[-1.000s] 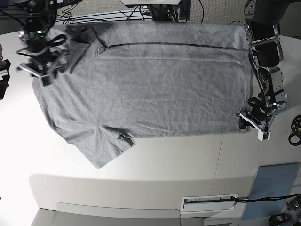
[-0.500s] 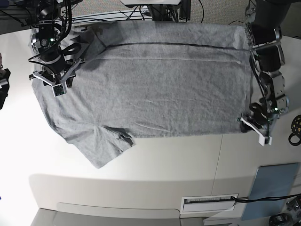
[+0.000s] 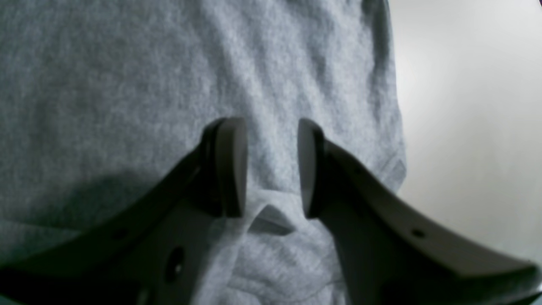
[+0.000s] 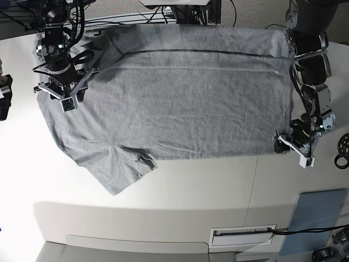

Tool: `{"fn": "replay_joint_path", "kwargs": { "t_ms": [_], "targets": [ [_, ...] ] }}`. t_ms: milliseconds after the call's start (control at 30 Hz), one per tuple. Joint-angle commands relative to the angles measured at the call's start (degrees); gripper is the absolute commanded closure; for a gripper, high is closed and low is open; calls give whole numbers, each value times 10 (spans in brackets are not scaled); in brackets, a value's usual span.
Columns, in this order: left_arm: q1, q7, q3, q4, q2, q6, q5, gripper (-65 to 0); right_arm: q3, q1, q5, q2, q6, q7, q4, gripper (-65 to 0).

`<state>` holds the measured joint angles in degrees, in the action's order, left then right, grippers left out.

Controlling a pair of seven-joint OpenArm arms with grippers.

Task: Fold the T-shirt properly
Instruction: 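Move left gripper to the opposite hem corner, right gripper toward the sleeve, then grasp the opposite shirt edge with both grippers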

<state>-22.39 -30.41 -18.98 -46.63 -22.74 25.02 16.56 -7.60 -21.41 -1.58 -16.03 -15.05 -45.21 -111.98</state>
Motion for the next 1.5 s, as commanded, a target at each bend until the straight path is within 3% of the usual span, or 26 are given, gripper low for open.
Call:
{"fn": "replay_joint_path", "kwargs": {
  "t_ms": [0,133,267,333,467,667,833,967,1267,1467],
  "targets": [
    [-13,-9,-2,0,-7,17,2,-391,-3,3,-1,-7,2,8,-9,-206],
    [-13,-28,-2,5,-7,59,4,-376,-3,3,-1,-7,2,8,-9,-206],
    [-12,-48,-2,5,-7,80,28,-280,-3,3,-1,-7,3,13,-9,-206],
    [-13,-47,-2,5,-8,78,28,-207,-3,3,-1,-7,2,17,-9,-206],
    [-13,-45,-2,5,-8,79,27,0,-3,5,-1,-7,3,18,-9,-206],
    [-13,-42,-2,5,-8,79,27,0,-3,9,17,-7,2,73,-8,-211],
    [-13,-47,-2,5,-7,79,27,0,-3,52,33,-7,-15,82,-7,-330],
    [-13,-55,-2,5,-7,79,26,0,-3,122,20,-7,-19,71,25,-333],
    [-12,-56,-2,5,-7,79,25,0,41,366,-36,-36,-19,19,273,-333],
    [-12,-56,-2,5,-7,79,25,0,111,548,-38,-37,-18,-56,504,-333]
  ]
}}
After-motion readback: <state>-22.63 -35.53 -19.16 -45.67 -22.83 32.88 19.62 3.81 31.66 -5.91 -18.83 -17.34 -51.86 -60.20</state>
